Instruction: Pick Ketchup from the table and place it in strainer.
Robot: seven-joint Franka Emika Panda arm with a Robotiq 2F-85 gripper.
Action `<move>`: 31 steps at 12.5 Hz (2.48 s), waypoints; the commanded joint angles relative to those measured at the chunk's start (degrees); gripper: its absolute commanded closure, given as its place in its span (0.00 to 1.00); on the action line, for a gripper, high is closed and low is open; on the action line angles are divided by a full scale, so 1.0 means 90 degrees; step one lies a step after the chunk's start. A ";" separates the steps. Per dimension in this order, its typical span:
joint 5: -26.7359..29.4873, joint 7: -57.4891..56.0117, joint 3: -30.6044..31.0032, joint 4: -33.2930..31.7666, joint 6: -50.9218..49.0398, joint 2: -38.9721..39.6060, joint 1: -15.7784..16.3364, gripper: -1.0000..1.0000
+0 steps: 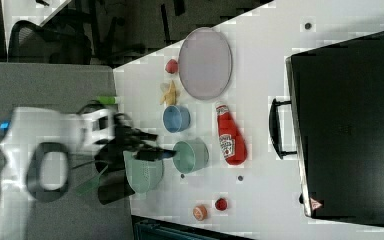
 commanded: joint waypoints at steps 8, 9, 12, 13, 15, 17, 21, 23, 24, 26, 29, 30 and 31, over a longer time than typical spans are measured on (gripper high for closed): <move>0.0001 -0.3871 0.0182 -0.1973 0.3159 0.0679 0.0010 0.00; -0.0071 -0.3871 0.0184 -0.2044 0.3390 0.0862 0.0036 0.00; -0.0483 -0.3875 0.0187 -0.2068 0.4135 0.1494 0.0069 0.00; -0.0482 -0.3876 0.0191 -0.2066 0.4347 0.1685 0.0080 0.00; -0.0482 -0.3874 0.0199 -0.2084 0.4583 0.2025 0.0120 0.00; -0.0482 -0.3875 0.0206 -0.2088 0.4777 0.2300 0.0139 0.00; -0.0482 -0.3875 0.0159 -0.2125 0.5307 0.2619 0.0138 0.28; -0.0481 -0.3871 0.0147 -0.2120 0.5291 0.2572 0.0130 0.38; -0.0472 -0.3872 0.0145 -0.2074 0.5299 0.2520 0.0116 0.38; -0.0465 -0.3869 0.0133 -0.1992 0.5217 0.2172 0.0091 0.38; -0.0440 -0.3744 0.0121 -0.1877 0.4174 0.1010 0.0096 0.38; -0.0440 -0.3708 0.0169 -0.1737 0.3524 0.0564 0.0115 0.38; -0.0440 -0.3700 0.0237 -0.1573 0.2890 0.0166 0.0140 0.38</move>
